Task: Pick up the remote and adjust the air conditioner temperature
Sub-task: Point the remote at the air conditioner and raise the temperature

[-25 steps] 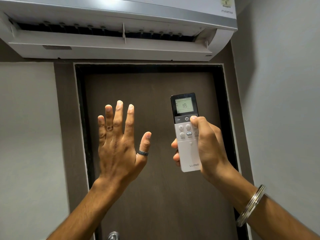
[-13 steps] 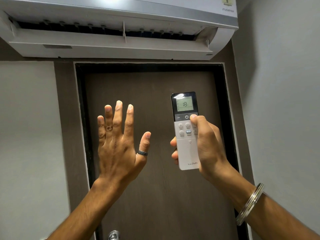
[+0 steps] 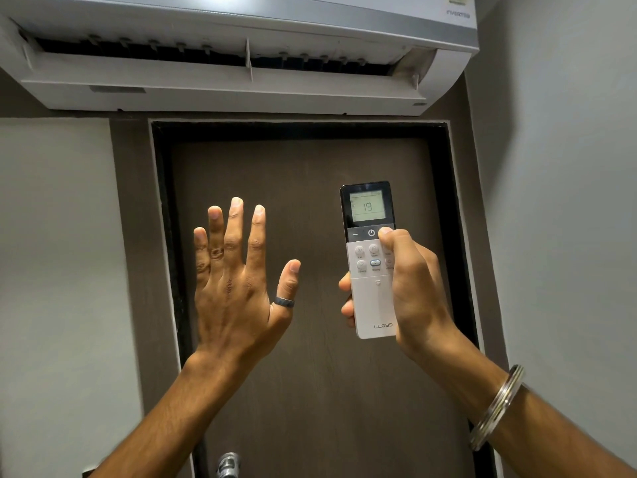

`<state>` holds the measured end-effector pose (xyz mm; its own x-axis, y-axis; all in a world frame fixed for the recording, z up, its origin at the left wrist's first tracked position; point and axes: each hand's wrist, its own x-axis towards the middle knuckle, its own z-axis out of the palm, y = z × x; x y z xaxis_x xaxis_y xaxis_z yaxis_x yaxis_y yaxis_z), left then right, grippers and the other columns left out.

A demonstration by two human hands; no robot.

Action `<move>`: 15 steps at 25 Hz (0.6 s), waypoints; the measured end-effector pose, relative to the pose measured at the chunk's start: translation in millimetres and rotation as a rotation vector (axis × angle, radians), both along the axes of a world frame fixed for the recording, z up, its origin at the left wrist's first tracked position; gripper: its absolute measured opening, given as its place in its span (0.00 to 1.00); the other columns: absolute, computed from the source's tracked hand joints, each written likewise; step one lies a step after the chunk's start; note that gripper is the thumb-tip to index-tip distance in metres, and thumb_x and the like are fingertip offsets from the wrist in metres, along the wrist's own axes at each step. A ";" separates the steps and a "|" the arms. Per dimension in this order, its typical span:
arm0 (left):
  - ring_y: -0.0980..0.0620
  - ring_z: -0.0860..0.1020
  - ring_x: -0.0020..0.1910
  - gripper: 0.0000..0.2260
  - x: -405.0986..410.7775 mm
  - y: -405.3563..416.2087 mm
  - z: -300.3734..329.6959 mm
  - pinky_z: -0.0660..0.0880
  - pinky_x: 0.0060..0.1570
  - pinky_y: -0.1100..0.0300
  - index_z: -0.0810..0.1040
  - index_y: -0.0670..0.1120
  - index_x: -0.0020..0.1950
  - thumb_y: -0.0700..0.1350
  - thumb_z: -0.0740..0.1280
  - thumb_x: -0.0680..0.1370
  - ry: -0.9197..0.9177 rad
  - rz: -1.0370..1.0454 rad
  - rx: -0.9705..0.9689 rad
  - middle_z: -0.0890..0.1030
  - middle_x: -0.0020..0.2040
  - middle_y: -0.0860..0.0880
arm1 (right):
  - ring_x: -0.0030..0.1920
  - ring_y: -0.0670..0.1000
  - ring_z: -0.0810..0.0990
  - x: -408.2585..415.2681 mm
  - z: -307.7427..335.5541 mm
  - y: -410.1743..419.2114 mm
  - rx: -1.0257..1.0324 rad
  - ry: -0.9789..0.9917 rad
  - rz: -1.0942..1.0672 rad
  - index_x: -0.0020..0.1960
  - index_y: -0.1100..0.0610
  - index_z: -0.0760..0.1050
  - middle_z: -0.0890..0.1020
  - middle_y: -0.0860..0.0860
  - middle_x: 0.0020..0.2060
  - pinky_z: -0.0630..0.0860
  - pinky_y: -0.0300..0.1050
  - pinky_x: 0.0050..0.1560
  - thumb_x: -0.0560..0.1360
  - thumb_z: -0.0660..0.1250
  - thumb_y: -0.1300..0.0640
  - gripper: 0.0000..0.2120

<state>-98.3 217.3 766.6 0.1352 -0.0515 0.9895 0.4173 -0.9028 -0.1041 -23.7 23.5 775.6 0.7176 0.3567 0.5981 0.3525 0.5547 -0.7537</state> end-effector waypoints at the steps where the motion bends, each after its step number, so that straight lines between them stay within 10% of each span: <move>1: 0.40 0.45 0.85 0.35 -0.3 0.0 0.0 0.41 0.84 0.43 0.56 0.45 0.85 0.63 0.53 0.82 -0.002 -0.001 -0.001 0.51 0.86 0.41 | 0.23 0.56 0.82 0.2 -0.1 0.1 0.002 -0.003 0.000 0.50 0.64 0.77 0.84 0.62 0.32 0.81 0.46 0.23 0.86 0.55 0.50 0.20; 15: 0.41 0.44 0.86 0.35 0.4 -3.1 -2.3 0.40 0.84 0.44 0.55 0.45 0.85 0.64 0.51 0.83 0.005 -0.002 0.000 0.50 0.86 0.42 | 0.24 0.56 0.84 6.2 -6.0 -0.4 -0.030 0.013 0.025 0.53 0.63 0.78 0.86 0.58 0.30 0.82 0.47 0.25 0.86 0.55 0.48 0.21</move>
<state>-97.9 214.2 764.3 0.1396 -0.0515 0.9889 0.4153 -0.9035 -0.1057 -17.5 23.1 769.6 0.7160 0.3925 0.5772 0.3283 0.5404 -0.7747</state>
